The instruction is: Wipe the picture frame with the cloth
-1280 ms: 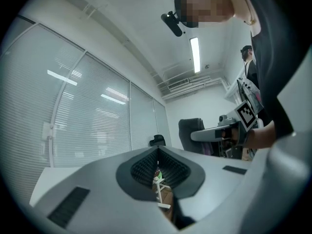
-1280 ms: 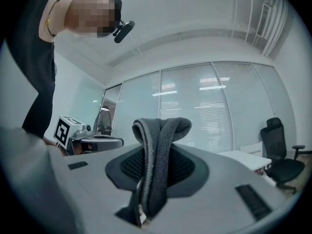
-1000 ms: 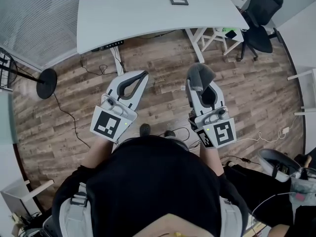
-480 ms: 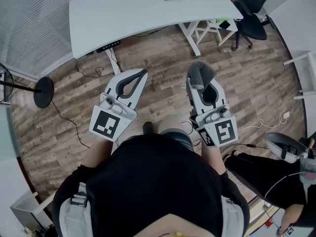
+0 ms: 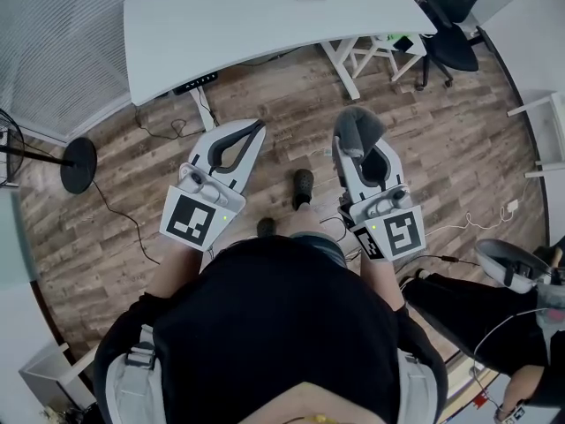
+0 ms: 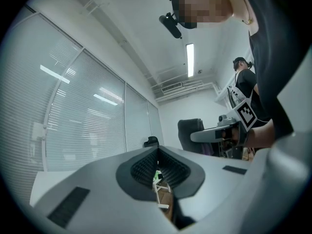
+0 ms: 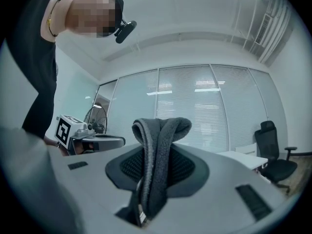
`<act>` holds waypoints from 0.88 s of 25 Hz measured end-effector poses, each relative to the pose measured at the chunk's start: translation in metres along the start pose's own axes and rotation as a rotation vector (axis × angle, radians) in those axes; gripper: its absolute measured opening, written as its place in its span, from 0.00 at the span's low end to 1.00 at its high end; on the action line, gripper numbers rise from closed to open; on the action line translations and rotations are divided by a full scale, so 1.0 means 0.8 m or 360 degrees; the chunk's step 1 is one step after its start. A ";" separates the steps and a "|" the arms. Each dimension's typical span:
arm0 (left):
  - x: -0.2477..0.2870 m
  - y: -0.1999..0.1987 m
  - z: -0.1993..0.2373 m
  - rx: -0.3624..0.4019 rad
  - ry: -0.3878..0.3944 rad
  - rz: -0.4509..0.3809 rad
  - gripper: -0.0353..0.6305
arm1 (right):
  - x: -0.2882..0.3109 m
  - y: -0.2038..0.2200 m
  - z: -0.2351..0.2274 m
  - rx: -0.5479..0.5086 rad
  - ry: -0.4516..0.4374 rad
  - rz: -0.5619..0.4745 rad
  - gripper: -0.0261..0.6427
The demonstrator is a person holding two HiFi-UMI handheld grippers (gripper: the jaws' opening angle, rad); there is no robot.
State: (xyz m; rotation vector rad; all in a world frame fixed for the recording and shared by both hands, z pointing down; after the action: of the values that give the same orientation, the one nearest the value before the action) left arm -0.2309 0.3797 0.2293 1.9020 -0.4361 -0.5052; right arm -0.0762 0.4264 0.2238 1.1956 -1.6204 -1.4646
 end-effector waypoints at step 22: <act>0.113 0.041 0.044 0.0031 -0.0088 0.0067 0.07 | 0.084 -0.006 -0.118 0.0026 -0.0089 0.0007 0.20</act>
State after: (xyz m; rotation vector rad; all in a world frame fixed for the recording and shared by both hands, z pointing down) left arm -0.1760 0.2935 0.2352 1.8970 -0.5177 -0.5284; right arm -0.0157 0.3277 0.2284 1.1692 -1.6741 -1.4970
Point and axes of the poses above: the fingertips, and each gripper's own axes: x forward along the fingers, z to its left, y out of its underside, the point moved 3 cm from there along -x, backward along the fingers, and after that the axes turned 13 degrees about x, right-handed, at the moved point
